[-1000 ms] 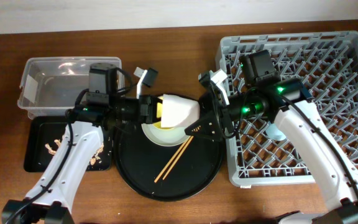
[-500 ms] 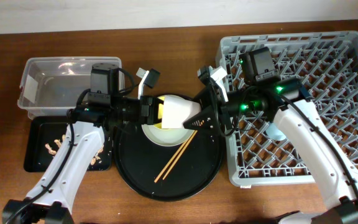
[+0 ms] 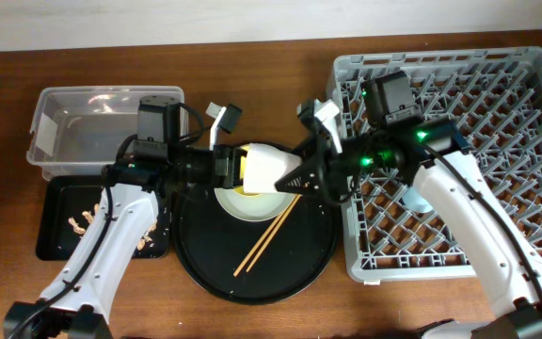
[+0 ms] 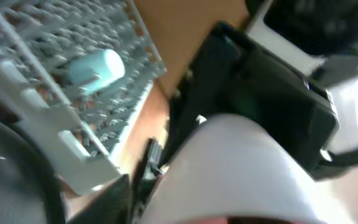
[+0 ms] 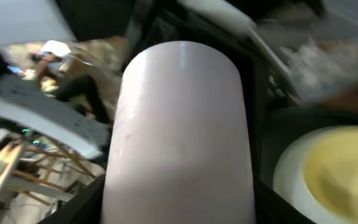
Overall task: Sort waste into correct bins and load items into the dishwasher rack
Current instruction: 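Place the pink cup upside down in the dish rack with the right gripper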
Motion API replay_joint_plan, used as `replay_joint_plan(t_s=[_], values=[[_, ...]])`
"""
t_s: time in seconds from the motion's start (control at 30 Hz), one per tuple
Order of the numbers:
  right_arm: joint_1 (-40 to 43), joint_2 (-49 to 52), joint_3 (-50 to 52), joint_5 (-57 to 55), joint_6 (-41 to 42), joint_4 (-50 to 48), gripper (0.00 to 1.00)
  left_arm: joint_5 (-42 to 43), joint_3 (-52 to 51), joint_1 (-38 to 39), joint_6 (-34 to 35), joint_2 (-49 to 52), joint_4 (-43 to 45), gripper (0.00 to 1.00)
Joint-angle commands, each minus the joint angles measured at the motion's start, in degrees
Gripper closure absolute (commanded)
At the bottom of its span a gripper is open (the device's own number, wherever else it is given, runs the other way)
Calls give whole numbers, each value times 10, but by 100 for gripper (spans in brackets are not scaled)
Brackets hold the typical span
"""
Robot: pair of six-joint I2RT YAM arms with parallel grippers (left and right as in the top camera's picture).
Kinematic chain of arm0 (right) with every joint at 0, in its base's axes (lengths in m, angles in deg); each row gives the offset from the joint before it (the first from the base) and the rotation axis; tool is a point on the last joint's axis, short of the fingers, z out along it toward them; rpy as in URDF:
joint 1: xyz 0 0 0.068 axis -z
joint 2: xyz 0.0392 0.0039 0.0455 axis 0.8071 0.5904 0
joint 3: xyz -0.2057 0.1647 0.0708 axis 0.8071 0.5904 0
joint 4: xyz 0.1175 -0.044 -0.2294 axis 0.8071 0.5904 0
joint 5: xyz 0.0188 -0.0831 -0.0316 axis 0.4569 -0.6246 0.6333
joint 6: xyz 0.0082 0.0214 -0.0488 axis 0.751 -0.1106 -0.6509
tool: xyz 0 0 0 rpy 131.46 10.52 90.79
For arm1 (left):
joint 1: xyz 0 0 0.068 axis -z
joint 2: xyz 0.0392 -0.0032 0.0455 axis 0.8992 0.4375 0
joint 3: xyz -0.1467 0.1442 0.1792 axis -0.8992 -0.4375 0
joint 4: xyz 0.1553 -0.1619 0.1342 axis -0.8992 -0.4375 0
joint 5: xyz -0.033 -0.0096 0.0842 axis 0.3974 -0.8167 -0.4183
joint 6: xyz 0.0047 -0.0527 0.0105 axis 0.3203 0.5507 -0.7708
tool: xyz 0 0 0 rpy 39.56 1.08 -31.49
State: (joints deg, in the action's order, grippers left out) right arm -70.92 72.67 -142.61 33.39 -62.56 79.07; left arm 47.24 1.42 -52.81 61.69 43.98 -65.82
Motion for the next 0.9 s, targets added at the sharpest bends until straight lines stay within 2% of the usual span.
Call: replay_joint_plan(t_s=[0.0,0.17,0.33,0.4,0.5,0.7,0.87], values=[[-3,-4,-11,-151,25,20,51,-122,4,3,-17,2,-8,40],[40,-19,-19,-254,29,84,52,-335,4,-16,-90,2,-112,36],[116,-23,-86,-388,76,196,56,-470,4,-57,-136,0,-208,34],[151,-23,-120,-464,116,234,58,-496,4,-70,-144,-3,-232,34],[195,-23,-146,-533,158,255,71,-511,4,-89,-151,-15,-250,34],[249,4,-147,-619,201,245,81,-536,4,-95,-152,-42,-259,35],[277,65,-170,-619,205,225,82,-535,4,-95,-152,-44,-266,34]])
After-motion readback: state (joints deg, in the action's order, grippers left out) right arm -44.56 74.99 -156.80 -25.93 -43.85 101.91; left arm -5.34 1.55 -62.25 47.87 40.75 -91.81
